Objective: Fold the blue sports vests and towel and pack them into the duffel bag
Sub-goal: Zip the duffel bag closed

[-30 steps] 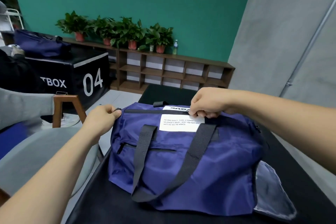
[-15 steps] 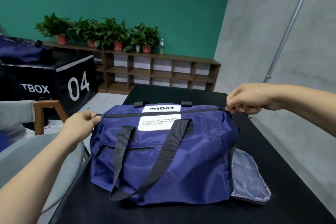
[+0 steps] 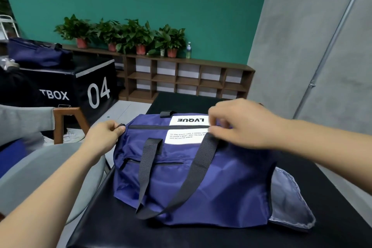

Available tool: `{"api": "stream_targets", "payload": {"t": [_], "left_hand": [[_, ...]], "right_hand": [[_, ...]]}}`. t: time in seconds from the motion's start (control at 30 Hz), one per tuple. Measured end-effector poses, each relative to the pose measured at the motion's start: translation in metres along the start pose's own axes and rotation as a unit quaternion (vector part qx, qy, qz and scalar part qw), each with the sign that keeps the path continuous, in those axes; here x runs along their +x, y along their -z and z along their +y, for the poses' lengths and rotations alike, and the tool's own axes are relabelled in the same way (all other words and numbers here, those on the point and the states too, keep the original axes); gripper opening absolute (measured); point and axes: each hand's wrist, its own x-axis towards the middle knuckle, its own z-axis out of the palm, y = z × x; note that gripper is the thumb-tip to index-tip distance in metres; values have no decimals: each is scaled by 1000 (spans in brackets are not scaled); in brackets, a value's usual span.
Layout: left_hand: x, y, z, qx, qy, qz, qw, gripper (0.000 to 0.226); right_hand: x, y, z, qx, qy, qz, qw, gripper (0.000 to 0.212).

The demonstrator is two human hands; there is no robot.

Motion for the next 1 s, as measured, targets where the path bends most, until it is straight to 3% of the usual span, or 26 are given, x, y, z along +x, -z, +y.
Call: {"api": "stream_targets", "payload": {"t": [0.17, 0.3, 0.53, 0.7, 0.83, 0.9, 1.0], "left_hand": [[-3, 2, 2, 8, 10, -5, 1000, 36], [-5, 4, 3, 15, 13, -6, 1000, 37], [-8, 6, 3, 14, 9, -17, 1000, 37], [-9, 7, 2, 3, 15, -24, 1000, 37], [-11, 9, 0, -23, 27, -52, 998, 40], [-14, 11, 2, -33, 34, -68, 997, 46], [-19, 13, 6, -28, 49, -84, 995, 48]], "right_hand": [[-1, -29, -65, 38, 164, -63, 984, 29], [-6, -49, -91, 4, 266, -120, 956, 43], [2, -75, -93, -28, 310, -110, 944, 16], [33, -36, -83, 124, 159, -109, 973, 19], [69, -5, -48, 255, -11, -49, 966, 22], [85, -2, -25, 316, -93, -11, 944, 25], [104, -14, 17, 420, -216, 13, 881, 33]]}}
